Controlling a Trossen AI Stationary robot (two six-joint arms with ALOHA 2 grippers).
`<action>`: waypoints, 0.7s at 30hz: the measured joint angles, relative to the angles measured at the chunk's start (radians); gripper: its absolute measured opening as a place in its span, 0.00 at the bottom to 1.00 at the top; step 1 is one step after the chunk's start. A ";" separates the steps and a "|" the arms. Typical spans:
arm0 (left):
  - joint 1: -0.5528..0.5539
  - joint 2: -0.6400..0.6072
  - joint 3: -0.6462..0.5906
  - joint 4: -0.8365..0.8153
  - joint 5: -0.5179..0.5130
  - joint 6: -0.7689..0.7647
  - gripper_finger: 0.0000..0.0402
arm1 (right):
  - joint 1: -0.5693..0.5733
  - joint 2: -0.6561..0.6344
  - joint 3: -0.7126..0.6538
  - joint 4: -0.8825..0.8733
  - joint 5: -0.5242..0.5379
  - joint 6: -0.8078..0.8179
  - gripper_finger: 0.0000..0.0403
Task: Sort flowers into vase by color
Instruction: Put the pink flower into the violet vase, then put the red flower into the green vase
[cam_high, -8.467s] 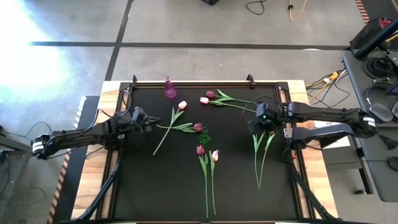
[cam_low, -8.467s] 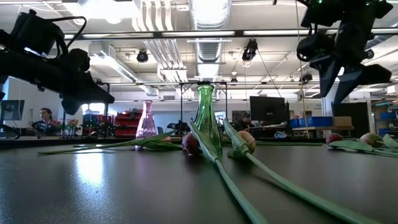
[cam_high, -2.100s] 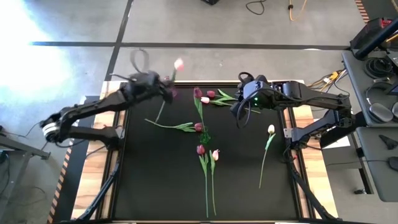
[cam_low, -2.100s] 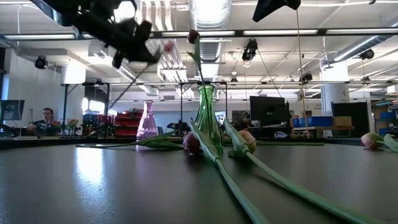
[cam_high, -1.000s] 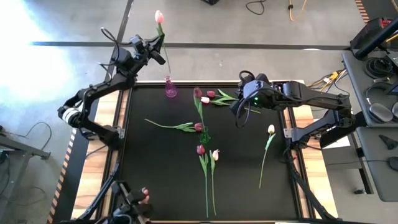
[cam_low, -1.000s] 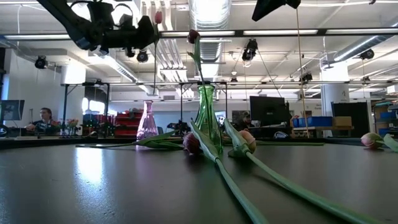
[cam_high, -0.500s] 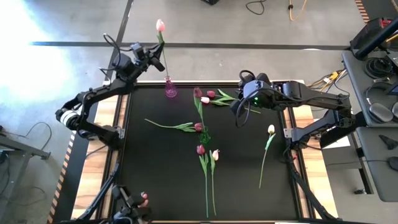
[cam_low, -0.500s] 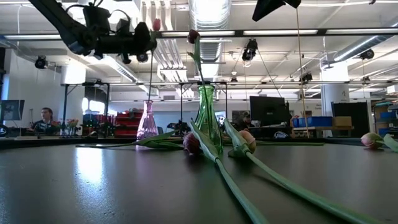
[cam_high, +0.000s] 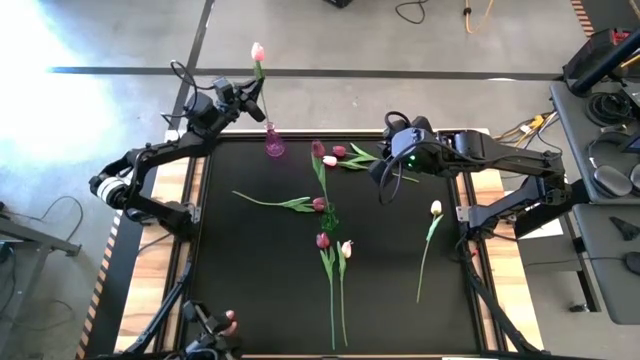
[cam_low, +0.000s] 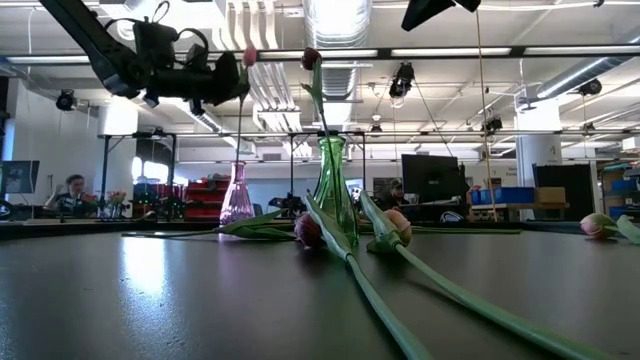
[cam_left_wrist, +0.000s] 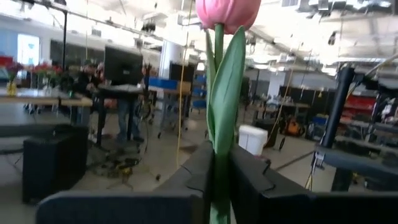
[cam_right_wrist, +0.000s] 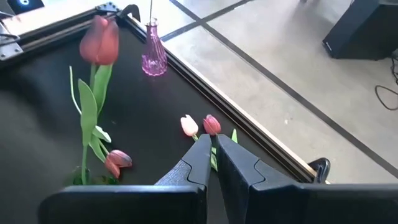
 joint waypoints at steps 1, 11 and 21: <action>0.000 0.000 -0.003 -0.015 0.000 0.000 0.09 | 0.000 0.000 0.000 0.007 0.000 0.000 0.05; 0.000 0.000 -0.045 -0.070 0.054 0.003 0.25 | 0.000 0.000 0.000 0.008 0.000 0.002 0.17; 0.000 -0.077 -0.110 -0.180 0.081 0.045 0.29 | -0.001 0.000 0.000 0.009 -0.011 0.020 0.26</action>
